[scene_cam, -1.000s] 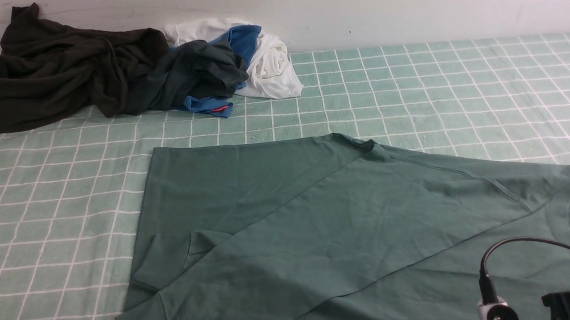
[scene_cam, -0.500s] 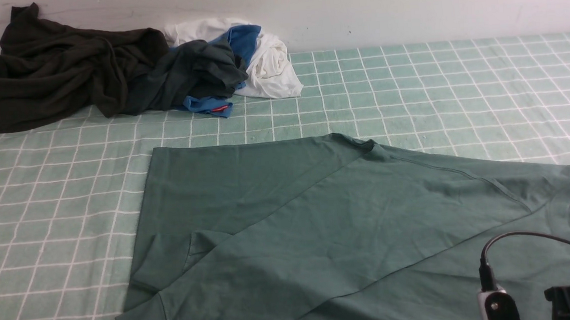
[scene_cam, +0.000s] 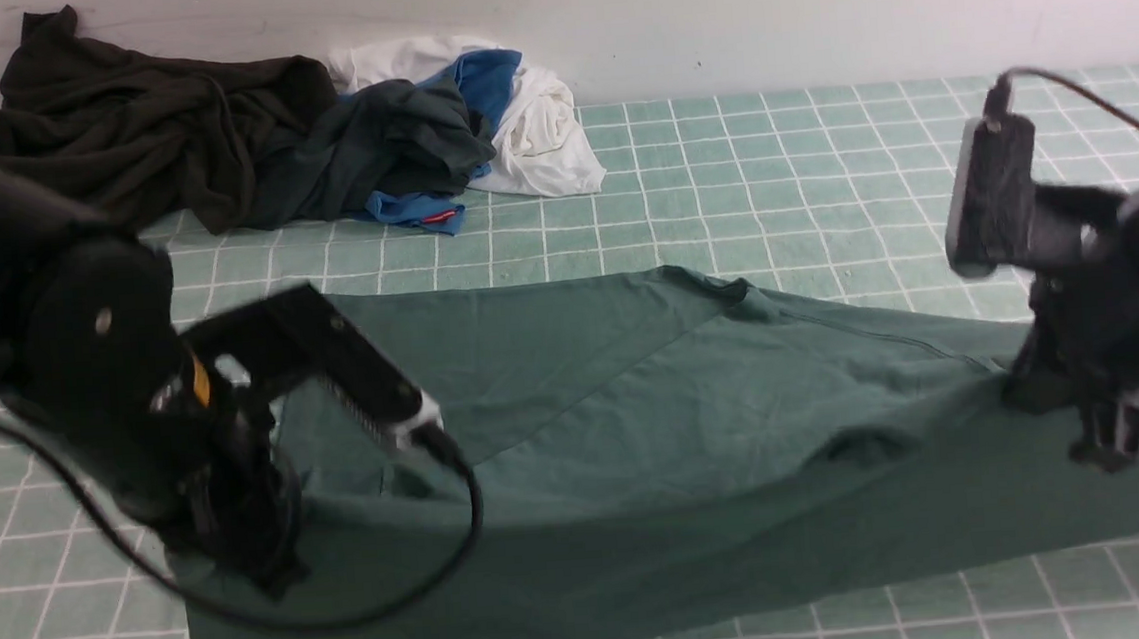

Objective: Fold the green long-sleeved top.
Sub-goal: Use both arms to drag the lower edge of the fabric forward and fold it over the upper edge, then use the right arm to clamp the right edge of the fabric

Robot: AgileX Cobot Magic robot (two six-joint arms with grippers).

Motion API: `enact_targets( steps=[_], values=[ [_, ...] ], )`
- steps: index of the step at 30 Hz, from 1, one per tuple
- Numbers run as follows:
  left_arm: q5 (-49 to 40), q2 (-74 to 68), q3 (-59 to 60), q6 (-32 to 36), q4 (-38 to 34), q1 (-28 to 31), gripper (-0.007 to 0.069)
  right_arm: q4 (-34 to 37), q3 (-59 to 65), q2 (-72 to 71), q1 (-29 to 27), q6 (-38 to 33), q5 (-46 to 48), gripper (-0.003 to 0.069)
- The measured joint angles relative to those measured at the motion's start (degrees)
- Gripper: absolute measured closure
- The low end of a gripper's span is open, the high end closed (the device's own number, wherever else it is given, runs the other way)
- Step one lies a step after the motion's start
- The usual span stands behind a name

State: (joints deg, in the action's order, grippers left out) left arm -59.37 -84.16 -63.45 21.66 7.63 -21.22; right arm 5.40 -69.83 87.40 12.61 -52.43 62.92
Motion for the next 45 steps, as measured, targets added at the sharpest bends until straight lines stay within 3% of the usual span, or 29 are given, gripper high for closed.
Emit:
enact_targets(
  steps=[8,14,26,32,33,36,40,45],
  values=[
    [-0.6,-19.0,-24.2,3.8,-1.9,7.1,0.0607,1.3,-19.8,17.8,-1.9,-1.1,2.6,0.0651],
    [-2.0,-30.1,-37.4,4.2,-1.9,9.1,0.0607,-0.7,-29.3,26.9,-1.9,1.8,1.6,0.0651],
    [-0.1,-41.6,-45.3,5.1,-2.4,11.4,0.0603,-1.9,-35.4,37.3,-3.5,9.4,-5.9,0.0606],
    [2.9,-44.0,-45.4,4.6,-4.8,13.2,0.052,-3.2,-35.5,38.7,-5.3,16.9,-9.3,0.0466],
    [3.5,-44.2,-45.4,4.2,-5.3,13.2,0.047,-3.9,-36.0,38.7,-5.5,19.7,-9.9,0.0414],
    [3.6,-44.2,-46.3,2.3,-5.4,13.2,0.0363,-3.3,-38.0,38.4,-5.6,23.0,-8.8,0.0362],
    [1.5,-44.1,-49.5,-1.1,-5.6,13.2,0.023,1.8,-40.1,36.5,-4.6,23.3,-5.4,0.0346],
    [-2.4,-42.7,-53.8,-3.4,-6.7,13.2,0.0195,9.3,-40.6,36.0,-1.3,23.3,-2.7,0.0346]
  ],
)
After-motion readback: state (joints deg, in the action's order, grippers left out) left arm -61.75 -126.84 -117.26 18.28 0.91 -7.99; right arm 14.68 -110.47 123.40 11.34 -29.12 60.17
